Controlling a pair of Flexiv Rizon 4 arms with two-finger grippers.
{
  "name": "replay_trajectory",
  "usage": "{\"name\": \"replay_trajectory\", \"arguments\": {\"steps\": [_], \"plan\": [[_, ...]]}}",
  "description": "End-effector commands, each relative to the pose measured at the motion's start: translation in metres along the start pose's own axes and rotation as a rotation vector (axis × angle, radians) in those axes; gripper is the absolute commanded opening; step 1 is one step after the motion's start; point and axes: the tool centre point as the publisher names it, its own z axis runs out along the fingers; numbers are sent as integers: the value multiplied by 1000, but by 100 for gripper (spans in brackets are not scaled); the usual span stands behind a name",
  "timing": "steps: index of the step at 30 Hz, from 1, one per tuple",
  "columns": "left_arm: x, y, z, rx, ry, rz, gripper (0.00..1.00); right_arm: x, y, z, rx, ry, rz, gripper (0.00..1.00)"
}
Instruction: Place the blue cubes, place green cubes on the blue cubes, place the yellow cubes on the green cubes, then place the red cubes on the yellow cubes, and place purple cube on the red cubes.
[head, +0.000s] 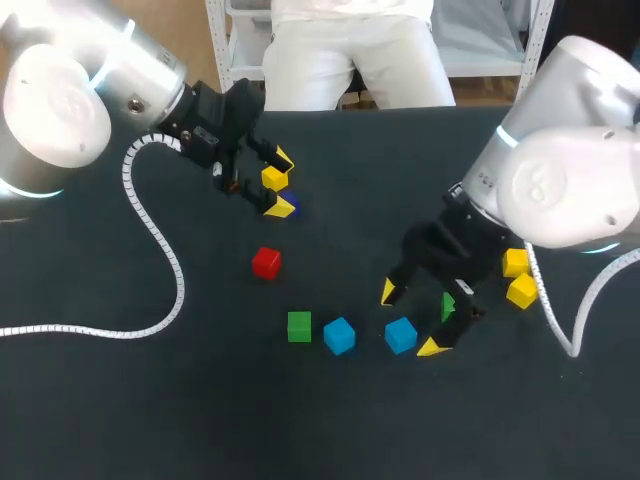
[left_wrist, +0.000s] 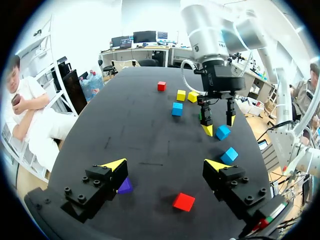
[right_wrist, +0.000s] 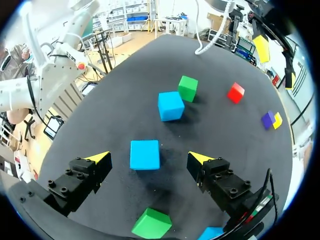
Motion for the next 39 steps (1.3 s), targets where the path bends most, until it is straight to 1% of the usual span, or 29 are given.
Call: {"name": "replay_trajectory", "arguments": {"steps": [1,11,22,23,24,25,26,28,29,32,35,36,38,39], "plan": [[0,0,0,0,-1,0,100,6,-3,2,3,-19,6,100],[0,0,0,0,-1,0,100,2,-7,3,12,-30,4,100],[0,0,0,0,-1,0,100,3,-14,6,10,-36,25,100],[0,0,0,0,-1,0,100,2,-14,6,10,-36,26,89],[0,0,0,0,-1,0,100,2,-14,6,11,-37,27,82],[0,0,0,0,-1,0,100,2,-15,6,11,-37,29,62],[0,0,0,0,-1,0,100,2,-15,7,11,-38,30,51],[0,0,0,0,-1,0,100,2,-16,8,11,-38,32,42],[0,0,0,0,-1,0,100,2,-16,8,11,-38,34,40],[0,0,0,0,-1,0,100,2,-17,11,7,-35,38,43],[0,0,0,0,-1,0,100,2,-17,14,1,-33,39,42],[0,0,0,0,-1,0,100,2,-17,14,0,-33,38,43],[0,0,0,0,-1,0,100,1,-16,14,1,-33,33,42],[0,0,0,0,-1,0,100,1,-15,13,6,-32,28,39]]}}
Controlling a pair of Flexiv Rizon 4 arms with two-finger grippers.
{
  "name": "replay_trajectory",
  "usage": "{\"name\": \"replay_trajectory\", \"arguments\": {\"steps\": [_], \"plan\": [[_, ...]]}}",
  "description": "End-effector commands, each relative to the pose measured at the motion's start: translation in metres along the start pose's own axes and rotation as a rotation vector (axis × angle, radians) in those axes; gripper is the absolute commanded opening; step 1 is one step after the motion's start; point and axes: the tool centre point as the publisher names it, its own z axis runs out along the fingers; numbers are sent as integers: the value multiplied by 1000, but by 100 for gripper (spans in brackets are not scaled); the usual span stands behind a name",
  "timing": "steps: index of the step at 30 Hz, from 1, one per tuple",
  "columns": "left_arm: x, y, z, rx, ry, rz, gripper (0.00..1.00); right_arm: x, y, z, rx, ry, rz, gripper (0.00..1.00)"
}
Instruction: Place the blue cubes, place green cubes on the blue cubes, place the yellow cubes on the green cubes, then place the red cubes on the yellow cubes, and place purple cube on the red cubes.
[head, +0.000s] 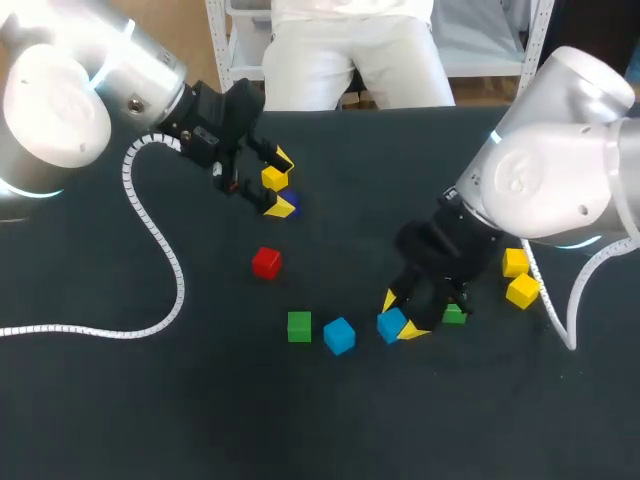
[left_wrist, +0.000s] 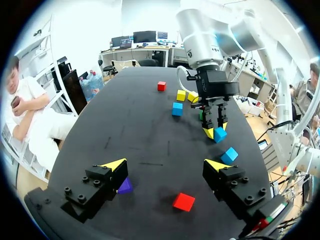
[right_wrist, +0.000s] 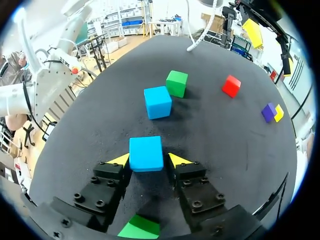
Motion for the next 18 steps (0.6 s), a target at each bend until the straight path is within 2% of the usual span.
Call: {"name": "replay_trajectory", "arguments": {"steps": [1,3,4,5,18], "plan": [[0,0,0,0,-1,0,100,-2,2,-1,9,-1,-16,39],[0,0,0,0,-1,0,100,-2,4,-3,9,4,-17,44],[0,0,0,0,-1,0,100,-3,5,-3,4,8,-22,56],[0,0,0,0,-1,0,100,-3,6,-3,0,10,-24,100],[0,0,0,0,-1,0,100,-8,5,-5,1,7,-31,100]]}}
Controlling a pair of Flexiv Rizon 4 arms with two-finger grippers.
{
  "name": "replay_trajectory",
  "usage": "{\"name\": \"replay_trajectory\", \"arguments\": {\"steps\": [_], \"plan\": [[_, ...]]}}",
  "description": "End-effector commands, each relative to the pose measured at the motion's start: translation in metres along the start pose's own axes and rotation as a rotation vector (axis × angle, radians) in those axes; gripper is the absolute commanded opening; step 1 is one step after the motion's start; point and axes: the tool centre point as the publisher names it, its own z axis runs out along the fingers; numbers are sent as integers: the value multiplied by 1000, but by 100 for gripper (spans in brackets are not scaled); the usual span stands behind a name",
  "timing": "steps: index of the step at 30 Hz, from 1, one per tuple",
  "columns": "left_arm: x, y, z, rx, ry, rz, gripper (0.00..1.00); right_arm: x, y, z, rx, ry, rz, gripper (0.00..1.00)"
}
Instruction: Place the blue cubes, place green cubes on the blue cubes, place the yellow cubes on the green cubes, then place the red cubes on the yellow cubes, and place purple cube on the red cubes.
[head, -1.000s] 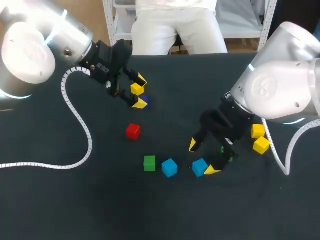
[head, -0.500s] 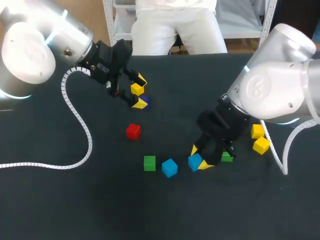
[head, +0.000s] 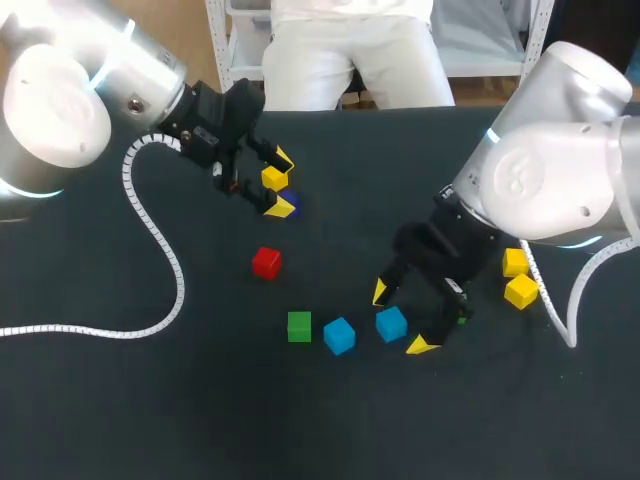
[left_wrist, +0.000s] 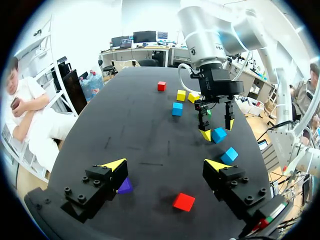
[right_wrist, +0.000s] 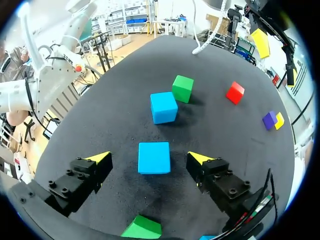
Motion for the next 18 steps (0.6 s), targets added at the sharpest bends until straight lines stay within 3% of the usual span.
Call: {"name": "replay_trajectory", "arguments": {"steps": [1,6,8,12,16,18], "plan": [[0,0,0,0,-1,0,100,-1,-1,-2,9,-8,6,100],[0,0,0,0,-1,0,100,-2,-2,-5,20,-13,14,82],[0,0,0,0,-1,0,100,-2,-2,-5,23,-13,16,50],[0,0,0,0,-1,0,100,-2,-2,-6,25,-12,21,38],[0,0,0,0,-1,0,100,-2,-2,-4,22,-11,20,34],[0,0,0,0,-1,0,100,-3,0,-2,19,-11,17,22]]}}
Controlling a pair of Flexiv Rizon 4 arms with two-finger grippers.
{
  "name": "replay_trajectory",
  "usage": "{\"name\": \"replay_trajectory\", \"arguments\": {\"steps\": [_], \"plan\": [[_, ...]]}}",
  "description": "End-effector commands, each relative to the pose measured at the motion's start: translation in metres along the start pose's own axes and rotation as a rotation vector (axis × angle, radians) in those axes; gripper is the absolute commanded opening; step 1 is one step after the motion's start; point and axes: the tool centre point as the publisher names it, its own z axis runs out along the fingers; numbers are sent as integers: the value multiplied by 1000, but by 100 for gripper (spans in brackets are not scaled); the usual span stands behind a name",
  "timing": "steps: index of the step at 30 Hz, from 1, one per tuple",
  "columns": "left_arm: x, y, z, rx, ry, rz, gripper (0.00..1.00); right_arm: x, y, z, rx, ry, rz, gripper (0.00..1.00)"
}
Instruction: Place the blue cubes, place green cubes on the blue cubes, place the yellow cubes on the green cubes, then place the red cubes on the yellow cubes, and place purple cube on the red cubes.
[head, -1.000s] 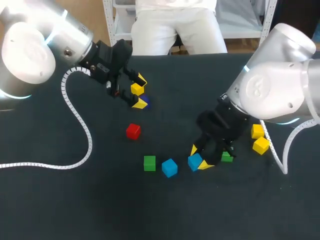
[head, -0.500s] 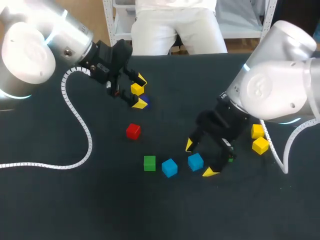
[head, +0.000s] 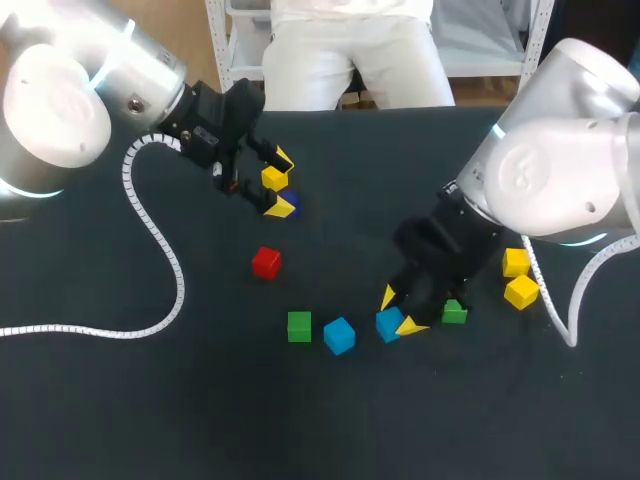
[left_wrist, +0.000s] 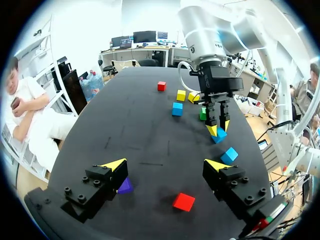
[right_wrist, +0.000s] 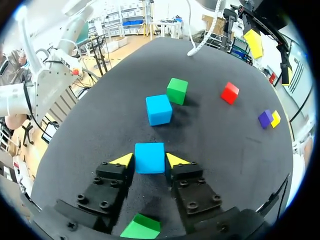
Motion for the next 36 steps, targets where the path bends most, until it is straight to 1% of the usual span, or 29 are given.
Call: {"name": "replay_trajectory", "arguments": {"steps": [1,2,3,7,9,11,16,20,21,23,27,28,33,36], "plan": [[0,0,0,0,-1,0,100,-1,3,3,0,2,-3,11],[0,0,0,0,-1,0,100,-2,5,4,-1,2,-2,2],[0,0,0,0,-1,0,100,-2,7,3,7,-6,11,0],[0,0,0,0,-1,0,100,-7,19,-2,32,-37,98,0],[0,0,0,0,-1,0,100,-11,25,-3,35,-13,152,0],[0,0,0,0,-1,0,100,-13,29,-5,46,-13,210,0],[0,0,0,0,-1,0,100,-16,34,-16,81,9,277,0],[0,0,0,0,-1,0,100,-20,33,-31,128,-5,255,0],[0,0,0,0,-1,0,100,-21,33,-35,152,20,275,0],[0,0,0,0,-1,0,100,-24,33,-41,154,2,245,0],[0,0,0,0,-1,0,100,-29,33,-54,200,-4,260,0],[0,0,0,0,-1,0,100,-31,33,-57,209,-16,259,0],[0,0,0,0,-1,0,100,-43,38,-65,234,-10,255,0],[0,0,0,0,-1,0,100,-43,38,-65,234,-10,255,0]]}}
